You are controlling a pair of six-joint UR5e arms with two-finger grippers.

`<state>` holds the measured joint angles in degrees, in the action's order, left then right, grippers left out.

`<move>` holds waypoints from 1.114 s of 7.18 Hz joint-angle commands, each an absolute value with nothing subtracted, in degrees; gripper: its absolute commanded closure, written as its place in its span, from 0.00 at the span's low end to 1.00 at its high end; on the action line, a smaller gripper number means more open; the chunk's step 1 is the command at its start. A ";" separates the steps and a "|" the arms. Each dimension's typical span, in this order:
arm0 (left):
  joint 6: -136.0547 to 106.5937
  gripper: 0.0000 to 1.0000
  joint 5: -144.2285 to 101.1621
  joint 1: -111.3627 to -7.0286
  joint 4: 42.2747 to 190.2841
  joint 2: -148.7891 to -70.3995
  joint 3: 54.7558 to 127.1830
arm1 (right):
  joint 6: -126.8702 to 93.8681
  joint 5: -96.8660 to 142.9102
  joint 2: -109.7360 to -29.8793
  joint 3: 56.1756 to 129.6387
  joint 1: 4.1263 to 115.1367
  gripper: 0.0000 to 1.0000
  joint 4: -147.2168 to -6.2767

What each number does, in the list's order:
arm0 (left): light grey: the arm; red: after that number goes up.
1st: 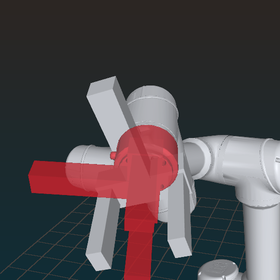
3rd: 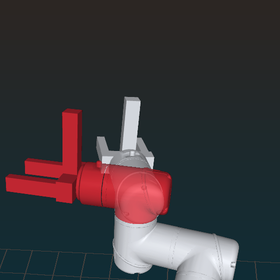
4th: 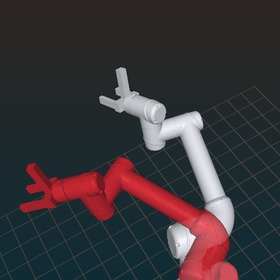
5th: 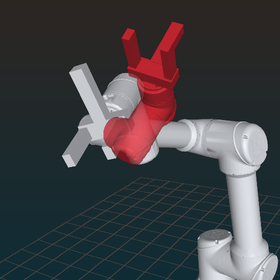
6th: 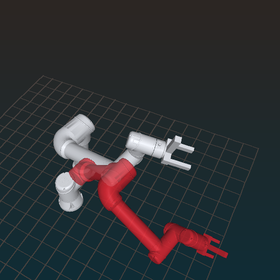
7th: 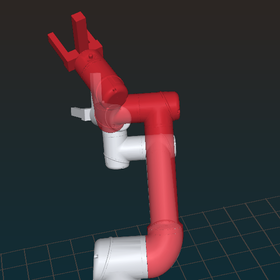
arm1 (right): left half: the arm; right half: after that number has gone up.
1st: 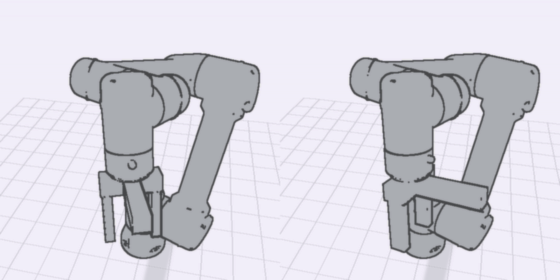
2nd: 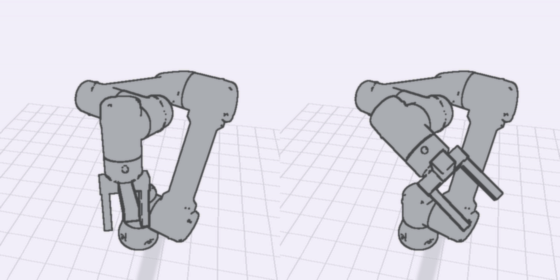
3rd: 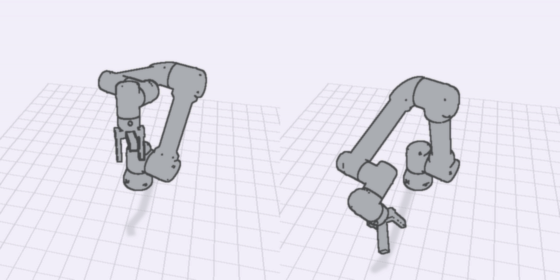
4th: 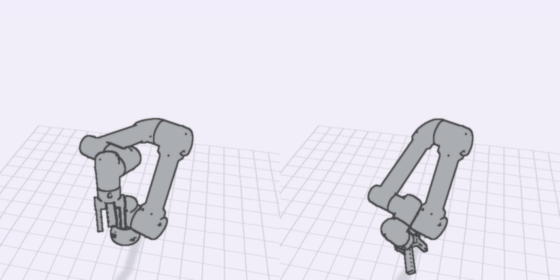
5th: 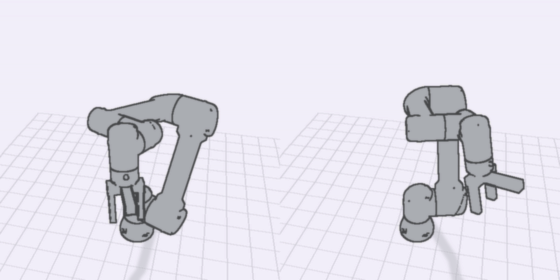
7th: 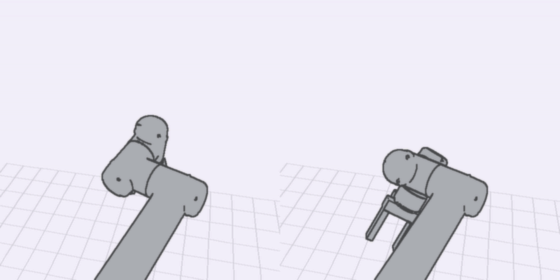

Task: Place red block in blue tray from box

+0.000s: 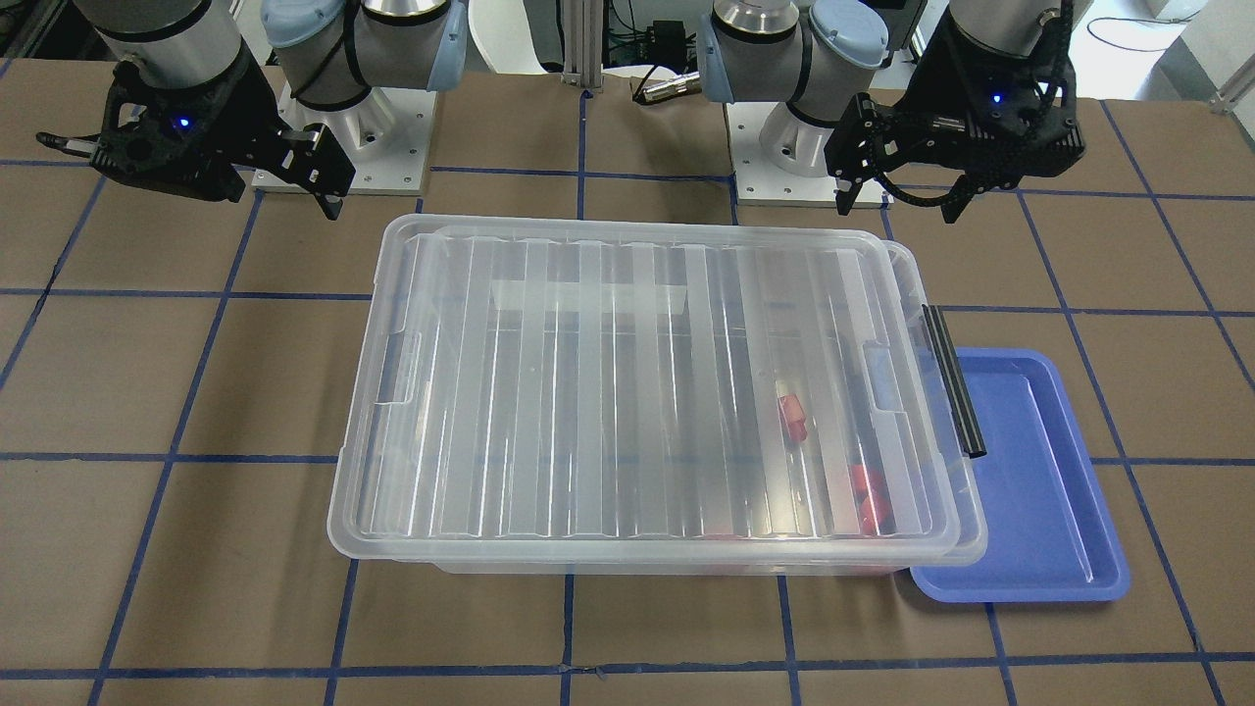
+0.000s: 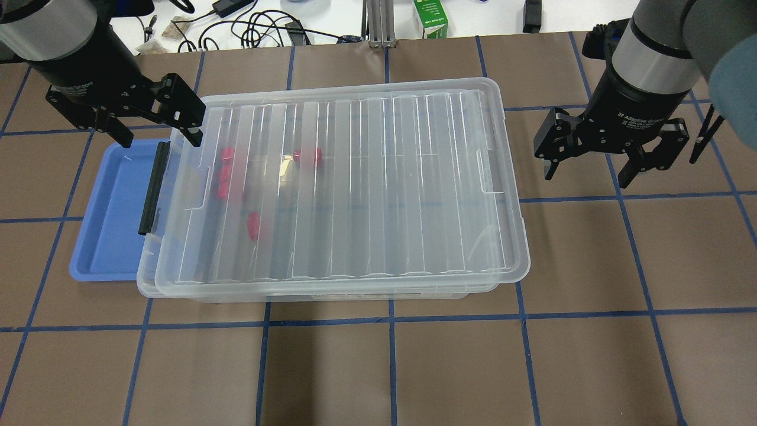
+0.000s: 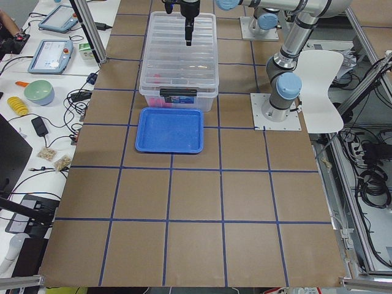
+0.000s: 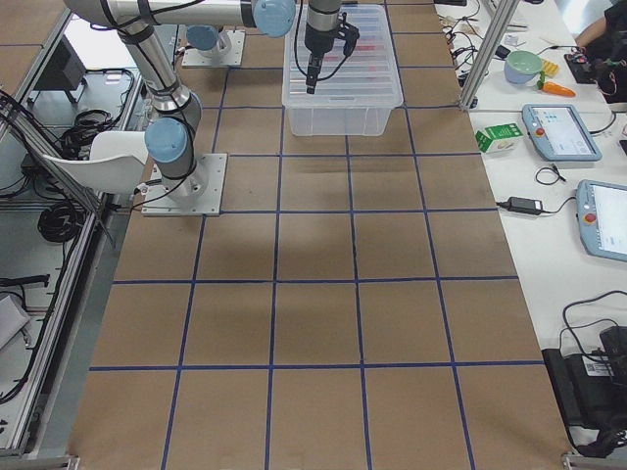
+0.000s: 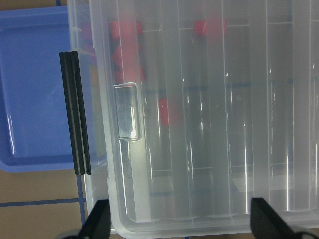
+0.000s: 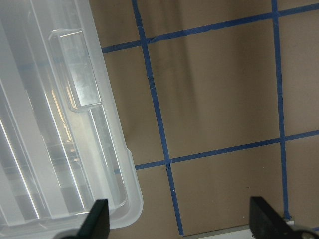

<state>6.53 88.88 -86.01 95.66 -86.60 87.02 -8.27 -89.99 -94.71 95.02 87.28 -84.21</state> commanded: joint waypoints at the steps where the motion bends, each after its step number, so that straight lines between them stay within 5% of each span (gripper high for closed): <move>1: 6.24 0.00 88.60 -86.04 95.63 -86.75 87.01 | -8.79 -89.83 -92.30 95.18 87.36 0.00 -88.04; 5: 6.24 0.00 88.51 -86.13 95.36 -86.84 87.27 | -8.53 -89.30 -81.06 94.66 88.07 0.00 -99.74; 8: 6.33 0.00 88.59 -86.22 95.19 -86.75 87.71 | -8.09 -89.12 -80.07 94.92 90.26 0.00 -100.28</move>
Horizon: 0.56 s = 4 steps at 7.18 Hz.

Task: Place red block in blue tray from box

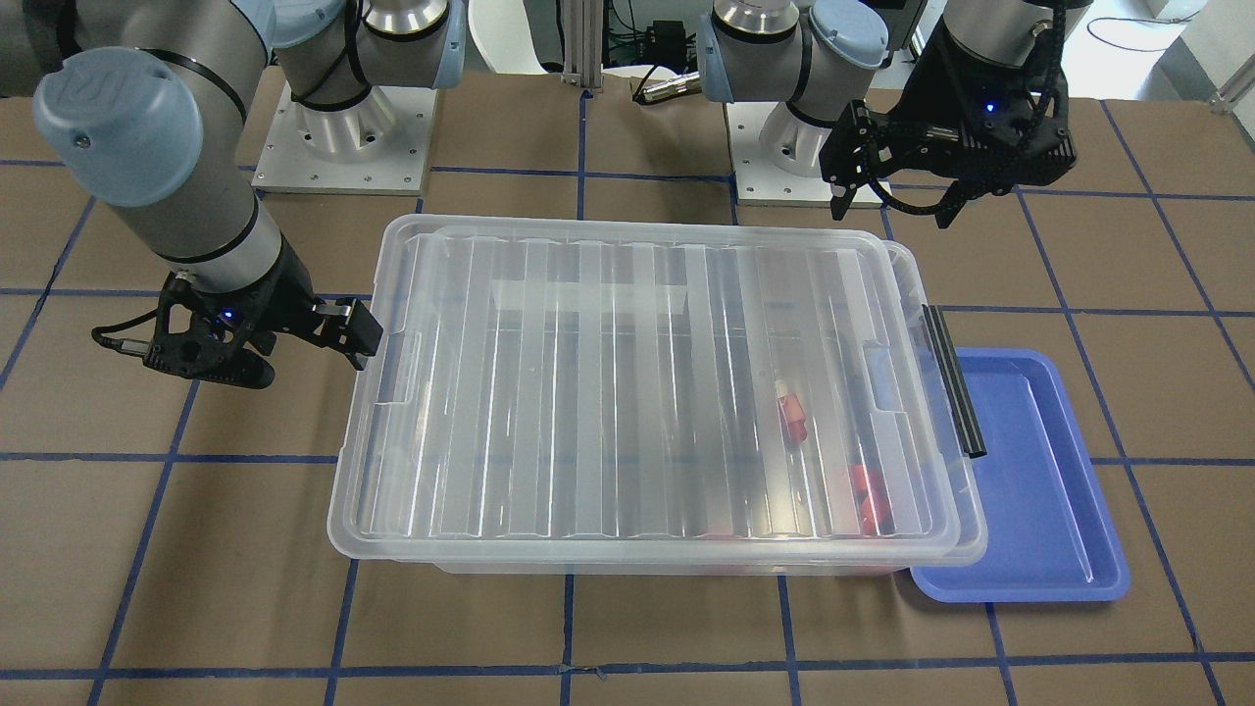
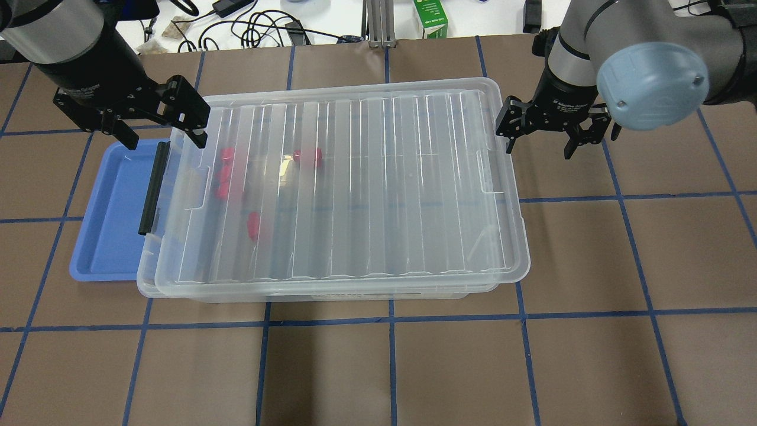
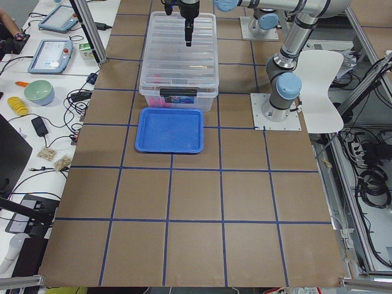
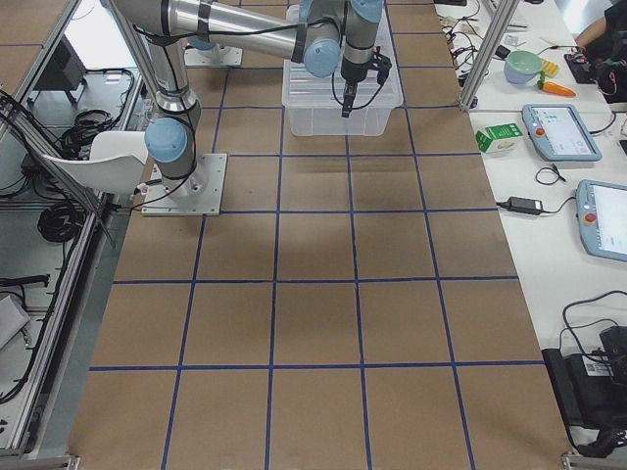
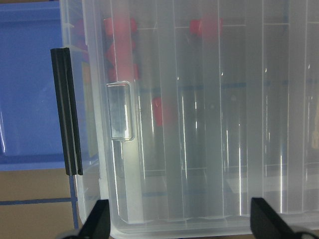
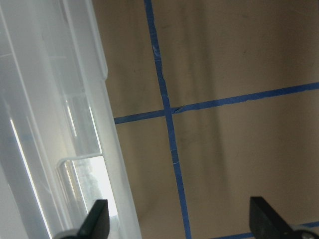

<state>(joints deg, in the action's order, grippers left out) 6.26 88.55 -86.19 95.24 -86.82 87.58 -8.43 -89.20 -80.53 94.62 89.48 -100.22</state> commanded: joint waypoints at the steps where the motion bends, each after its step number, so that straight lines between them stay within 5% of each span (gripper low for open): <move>1: 6.33 0.00 88.51 -86.22 95.19 -86.75 87.63 | -7.65 -89.21 -79.72 94.83 90.26 0.00 -100.37; 4: 6.33 0.00 88.59 -86.22 95.19 -86.75 87.80 | -7.65 -89.12 -78.31 94.92 90.26 0.00 -100.37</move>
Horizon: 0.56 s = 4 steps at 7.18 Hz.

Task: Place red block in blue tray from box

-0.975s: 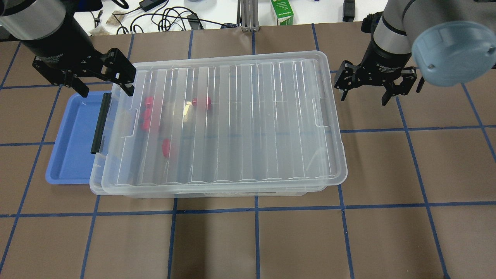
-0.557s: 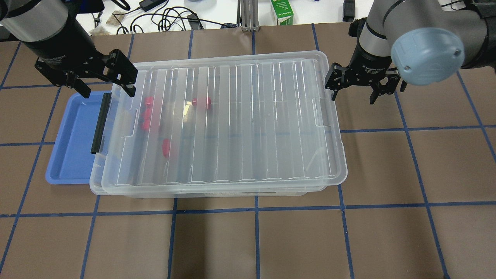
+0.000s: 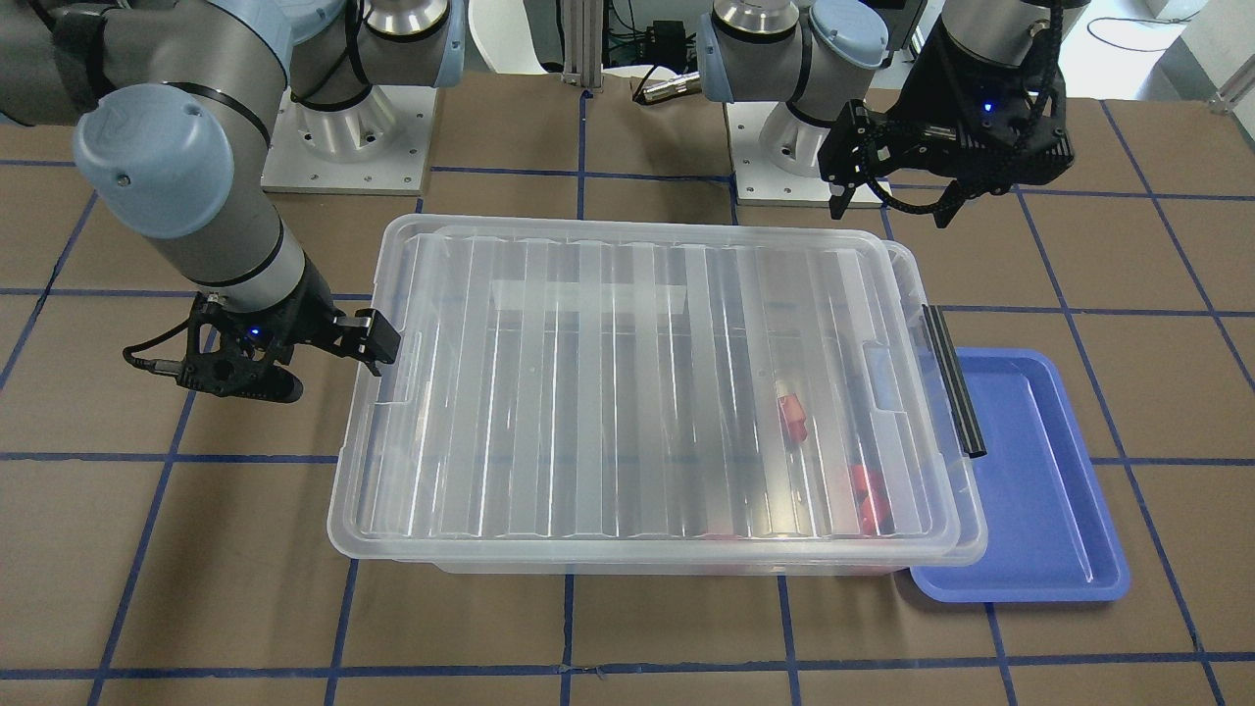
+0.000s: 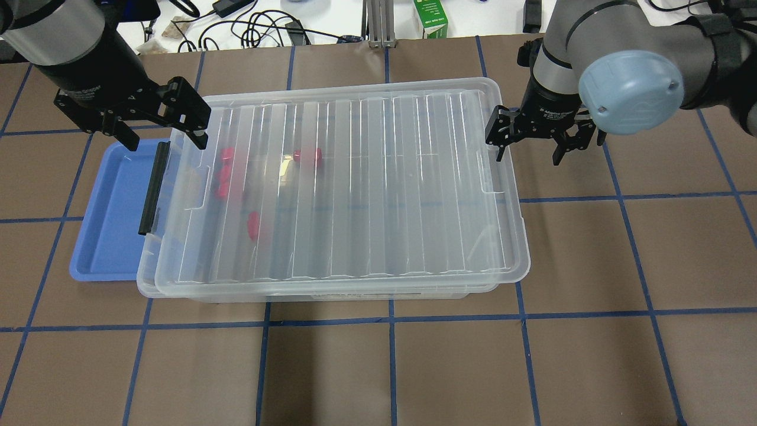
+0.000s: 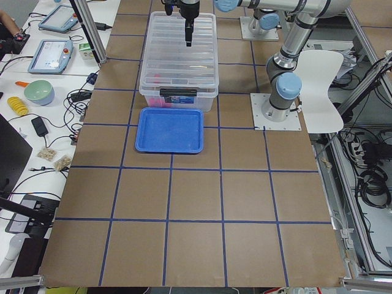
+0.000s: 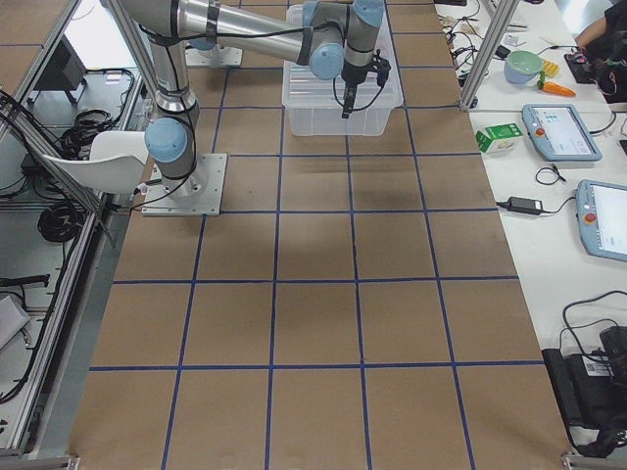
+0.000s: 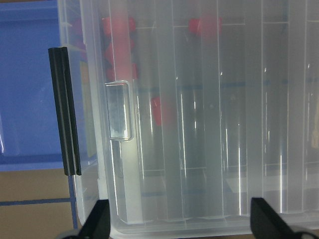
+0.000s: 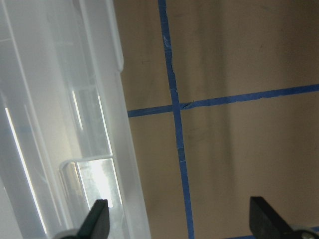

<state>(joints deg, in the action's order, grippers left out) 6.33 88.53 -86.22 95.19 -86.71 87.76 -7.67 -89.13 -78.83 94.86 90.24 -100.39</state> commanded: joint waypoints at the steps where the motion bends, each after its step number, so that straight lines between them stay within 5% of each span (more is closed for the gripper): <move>1: 6.42 0.00 88.59 -86.22 95.19 -86.66 87.80 | -7.73 -89.12 -78.05 94.92 90.26 0.00 -100.37; 4: 6.50 0.00 88.59 -86.22 95.19 -86.57 87.80 | -7.65 -87.63 -77.70 94.83 90.26 0.00 -100.63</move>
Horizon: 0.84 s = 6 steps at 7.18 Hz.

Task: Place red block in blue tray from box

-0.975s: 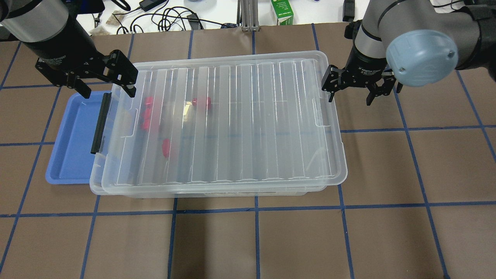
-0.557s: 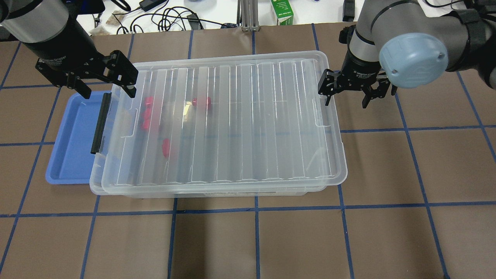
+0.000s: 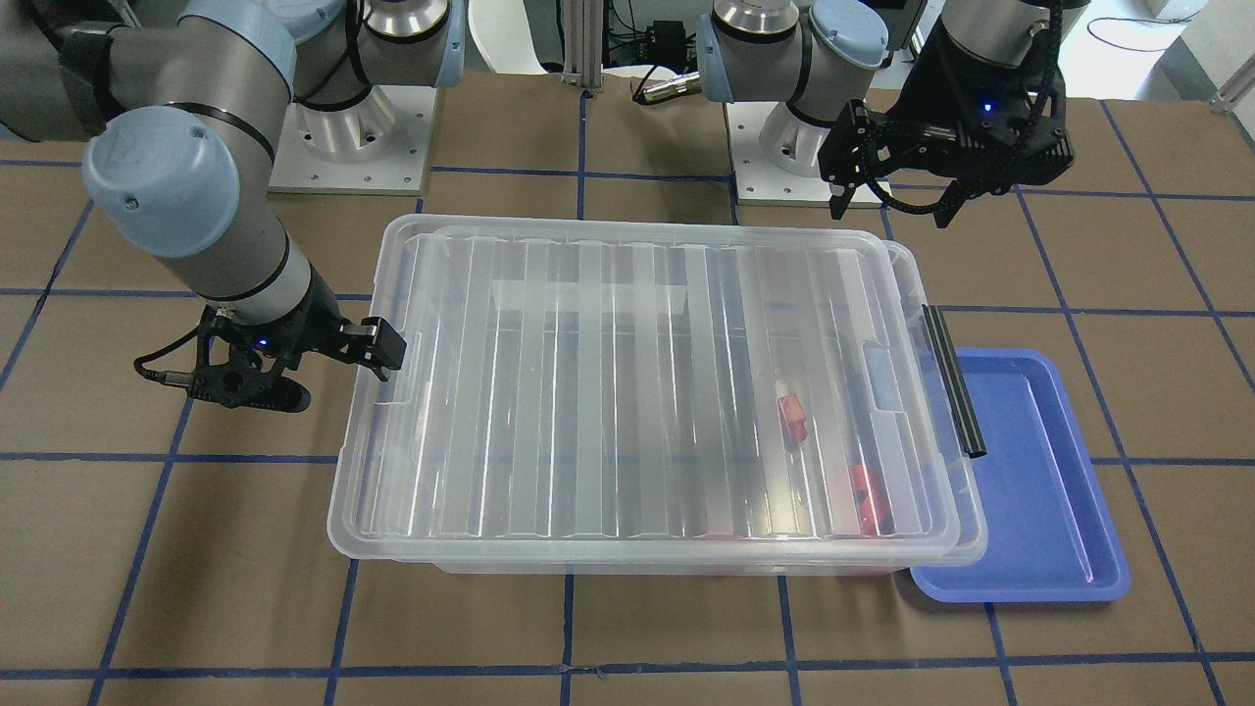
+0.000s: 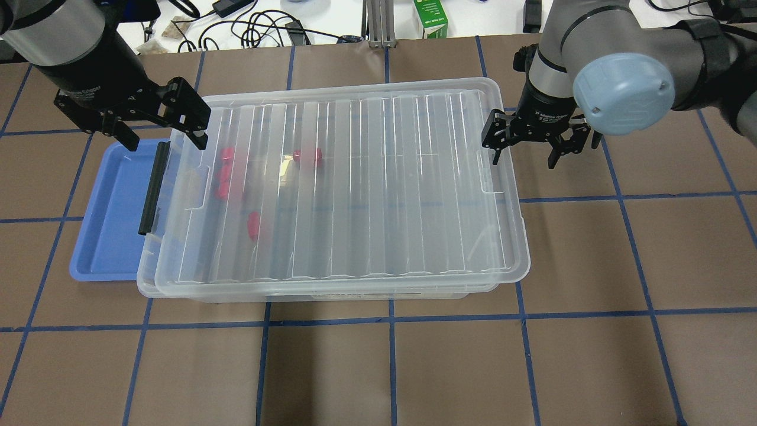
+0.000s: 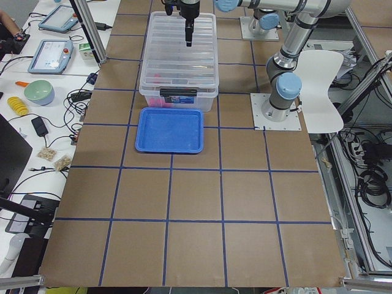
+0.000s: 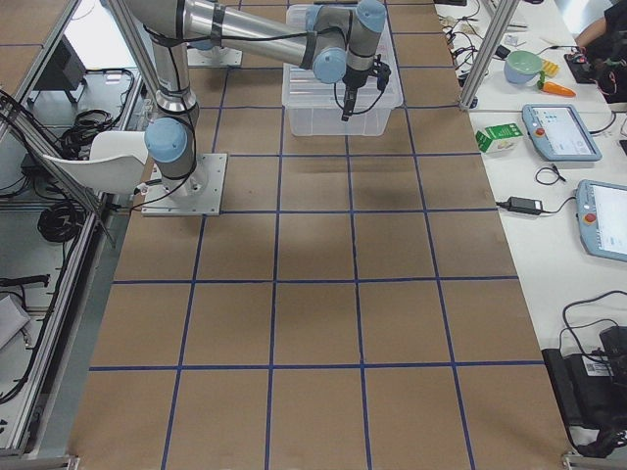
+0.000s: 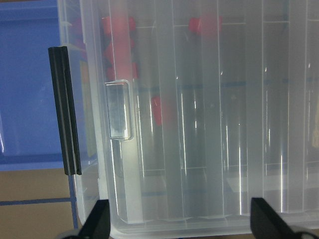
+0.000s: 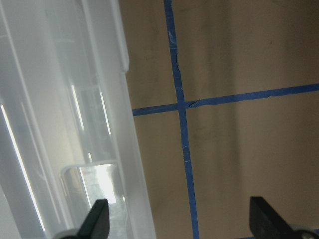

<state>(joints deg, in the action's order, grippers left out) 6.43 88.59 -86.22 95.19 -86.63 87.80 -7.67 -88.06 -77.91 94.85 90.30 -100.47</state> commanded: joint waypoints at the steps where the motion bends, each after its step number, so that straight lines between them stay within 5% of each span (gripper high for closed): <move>1: 6.42 0.00 88.59 -86.22 95.19 -86.75 87.80 | -7.65 -87.63 -77.43 94.92 90.26 0.00 -100.63; 6: 6.42 0.00 88.68 -86.22 95.10 -86.75 87.80 | -5.81 -88.41 -76.03 94.13 89.83 0.00 -100.99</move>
